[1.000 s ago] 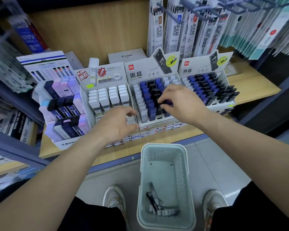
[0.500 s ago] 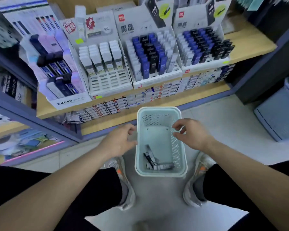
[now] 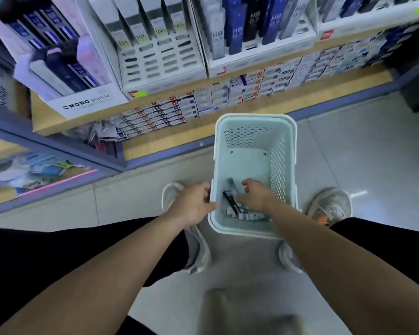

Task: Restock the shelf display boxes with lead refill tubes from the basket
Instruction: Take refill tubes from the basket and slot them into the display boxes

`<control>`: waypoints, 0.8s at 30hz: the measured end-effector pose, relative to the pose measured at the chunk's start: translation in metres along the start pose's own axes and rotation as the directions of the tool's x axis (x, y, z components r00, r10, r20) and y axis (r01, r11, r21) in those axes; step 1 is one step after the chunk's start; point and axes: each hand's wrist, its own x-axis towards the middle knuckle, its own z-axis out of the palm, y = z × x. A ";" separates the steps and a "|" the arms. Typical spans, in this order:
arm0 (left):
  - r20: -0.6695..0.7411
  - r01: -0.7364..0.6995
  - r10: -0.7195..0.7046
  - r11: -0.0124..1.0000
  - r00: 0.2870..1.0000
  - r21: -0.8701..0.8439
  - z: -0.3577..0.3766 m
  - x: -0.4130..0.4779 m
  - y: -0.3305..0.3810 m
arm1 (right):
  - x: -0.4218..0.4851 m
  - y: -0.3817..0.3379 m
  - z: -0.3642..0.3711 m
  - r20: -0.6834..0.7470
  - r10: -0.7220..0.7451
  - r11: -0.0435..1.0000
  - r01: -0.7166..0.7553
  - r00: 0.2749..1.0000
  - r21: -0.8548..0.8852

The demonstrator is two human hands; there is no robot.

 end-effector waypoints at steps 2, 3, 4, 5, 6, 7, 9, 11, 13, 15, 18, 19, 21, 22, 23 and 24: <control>-0.047 -0.010 0.009 0.999 0.999 -0.034 -0.004 0.006 0.001 | 0.020 0.001 0.009 0.037 0.033 0.998 -0.031 0.999 -0.047; -0.076 -0.010 0.007 0.999 0.997 -0.041 -0.007 0.009 0.002 | 0.027 -0.001 0.013 0.046 0.024 0.998 -0.021 0.999 -0.063; -0.099 -0.010 0.006 0.999 0.995 -0.045 -0.009 0.011 0.002 | 0.032 -0.005 0.018 0.036 0.014 0.998 -0.012 0.999 -0.066; -0.109 -0.019 0.014 0.999 0.994 -0.048 -0.011 0.012 0.004 | 0.035 -0.007 0.022 0.005 0.001 0.998 -0.001 1.000 -0.063; -0.111 -0.029 0.023 0.998 0.994 -0.054 -0.011 0.016 0.004 | 0.041 -0.010 0.025 -0.024 -0.009 0.998 0.008 1.000 -0.057; -0.107 -0.045 0.040 0.998 0.993 -0.049 -0.012 0.017 0.005 | 0.043 -0.012 0.027 -0.059 -0.007 0.999 0.005 0.998 -0.038; -0.102 -0.066 0.063 0.997 0.993 -0.029 -0.013 0.019 0.004 | 0.048 -0.014 0.029 -0.106 0.040 0.999 -0.037 0.994 0.032; -0.106 -0.076 0.072 0.997 0.992 -0.035 -0.012 0.020 0.003 | 0.053 -0.012 0.031 -0.090 0.042 0.999 -0.039 0.995 0.037; -0.116 -0.085 0.081 0.996 0.990 -0.031 -0.011 0.021 0.002 | 0.054 -0.011 0.033 -0.050 0.017 1.000 -0.018 0.999 -0.014; -0.128 -0.092 0.088 0.995 0.988 -0.023 -0.010 0.023 0.003 | 0.053 -0.007 0.034 -0.025 -0.013 1.000 0.012 1.000 -0.021; -0.110 -0.092 0.085 0.994 0.990 -0.063 -0.008 0.026 0.001 | 0.050 -0.005 0.032 -0.046 -0.029 0.999 0.027 0.999 -0.036; -0.105 -0.093 0.085 0.992 0.991 -0.082 -0.007 0.027 0.000 | 0.050 -0.006 0.032 -0.059 -0.038 0.999 0.035 0.998 -0.040; -0.104 -0.093 0.083 0.991 0.991 -0.097 -0.005 0.027 -0.002 | 0.051 -0.005 0.034 -0.091 -0.044 0.999 0.046 0.995 0.019; -0.104 -0.095 0.085 0.991 0.991 -0.094 -0.005 0.027 -0.001 | 0.052 -0.005 0.035 -0.108 -0.045 0.995 0.054 0.993 0.082; -0.103 -0.101 0.091 0.991 0.990 -0.093 -0.005 0.027 -0.001 | 0.053 -0.004 0.036 -0.131 -0.045 0.988 0.063 0.990 0.138; -0.102 -0.108 0.098 0.990 0.990 -0.095 -0.005 0.028 -0.001 | 0.054 -0.004 0.035 -0.151 -0.049 0.982 0.075 0.987 0.175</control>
